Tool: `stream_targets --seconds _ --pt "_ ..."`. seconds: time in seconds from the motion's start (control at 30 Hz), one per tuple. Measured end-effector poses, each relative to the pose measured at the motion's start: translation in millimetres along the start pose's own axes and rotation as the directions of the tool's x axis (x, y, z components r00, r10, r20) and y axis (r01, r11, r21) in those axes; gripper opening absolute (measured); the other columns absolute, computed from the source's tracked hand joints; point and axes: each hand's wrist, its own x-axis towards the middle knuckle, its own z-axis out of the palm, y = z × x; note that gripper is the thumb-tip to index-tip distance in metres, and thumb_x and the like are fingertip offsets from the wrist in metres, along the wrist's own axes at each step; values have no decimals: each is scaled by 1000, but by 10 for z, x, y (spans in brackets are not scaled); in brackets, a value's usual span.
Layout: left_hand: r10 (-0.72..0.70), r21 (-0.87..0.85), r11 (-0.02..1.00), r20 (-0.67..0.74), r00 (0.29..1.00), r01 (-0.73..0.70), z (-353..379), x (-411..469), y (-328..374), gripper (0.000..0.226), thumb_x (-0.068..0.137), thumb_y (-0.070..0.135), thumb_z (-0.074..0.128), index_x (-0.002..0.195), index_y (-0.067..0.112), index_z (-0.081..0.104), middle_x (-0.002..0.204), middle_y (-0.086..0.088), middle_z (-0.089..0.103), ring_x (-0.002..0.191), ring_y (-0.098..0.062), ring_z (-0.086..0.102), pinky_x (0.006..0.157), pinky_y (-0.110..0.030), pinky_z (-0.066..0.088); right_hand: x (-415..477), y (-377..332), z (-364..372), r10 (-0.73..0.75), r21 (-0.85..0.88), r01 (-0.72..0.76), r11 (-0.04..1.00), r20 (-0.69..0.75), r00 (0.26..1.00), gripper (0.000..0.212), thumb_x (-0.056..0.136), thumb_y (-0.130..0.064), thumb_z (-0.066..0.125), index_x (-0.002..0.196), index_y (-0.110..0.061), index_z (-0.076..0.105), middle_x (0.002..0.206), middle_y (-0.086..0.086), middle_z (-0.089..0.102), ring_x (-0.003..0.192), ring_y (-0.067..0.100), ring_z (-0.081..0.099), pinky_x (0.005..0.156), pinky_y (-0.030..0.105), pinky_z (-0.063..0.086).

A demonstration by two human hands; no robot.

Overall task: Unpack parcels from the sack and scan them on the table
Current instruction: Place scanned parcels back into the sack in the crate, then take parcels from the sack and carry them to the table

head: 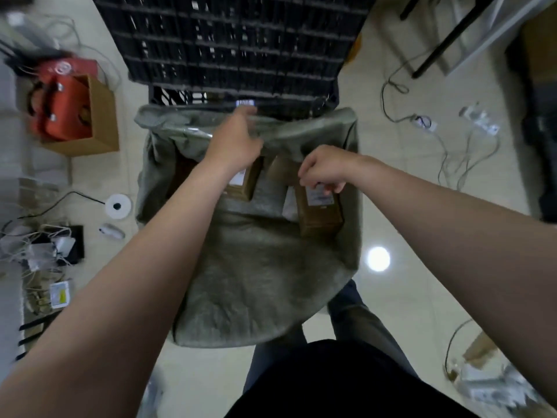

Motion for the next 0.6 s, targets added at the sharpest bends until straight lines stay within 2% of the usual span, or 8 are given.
stream_targets --seconds 0.03,0.13,0.2,0.3,0.37,0.47,0.6 --pt "0 42 999 16 1000 -1 -25 -18 130 60 96 15 64 151 24 40 137 -2 58 101 -20 69 83 -41 60 -134 13 -176 -31 -14 31 999 9 999 12 92 -25 73 105 -27 73 89 3 77 57 15 69 45 24 51" --pt "-29 198 980 74 997 14 -44 -71 627 67 95 26 66 154 21 35 126 -4 65 100 -22 67 82 -35 56 -458 158 -739 -74 -69 73 995 -4 997 11 91 -28 76 101 -29 71 89 2 78 63 18 71 47 25 51" --pt "-94 290 956 163 982 44 -20 -133 1026 75 95 34 67 157 24 27 116 -6 67 93 -25 68 80 -42 60 -660 317 -1120 -98 -130 95 987 -18 995 5 90 -28 75 94 -27 74 92 2 77 66 19 75 50 26 54" --pt "-205 364 927 284 937 92 45 -206 1698 70 95 39 69 156 26 37 136 -4 56 102 -24 63 77 -40 61 -985 549 -1753 -156 -231 137 963 -66 986 6 90 -34 74 94 -29 72 98 0 72 73 21 77 50 25 55" --pt "-215 409 910 343 914 61 140 -182 2187 61 98 40 67 153 26 45 138 1 56 106 -20 64 79 -42 63 -1227 730 -2217 -196 -271 158 950 -118 974 10 90 -39 74 97 -33 70 102 -2 70 78 20 76 48 24 54" --pt "-139 395 919 326 935 -1 304 -117 2920 51 101 40 61 150 31 49 123 8 62 102 -15 68 73 -41 66 -1602 1019 -2881 -249 -273 189 943 -204 947 12 89 -41 73 98 -32 71 105 -3 71 80 22 77 49 25 54" --pt "29 330 935 286 958 -127 472 -2 3769 44 100 41 61 144 35 54 111 16 63 97 -7 70 63 -30 62 -1999 1330 -3575 -312 -273 227 935 -328 891 4 92 -38 69 94 -35 70 102 -2 73 82 22 76 55 30 58"
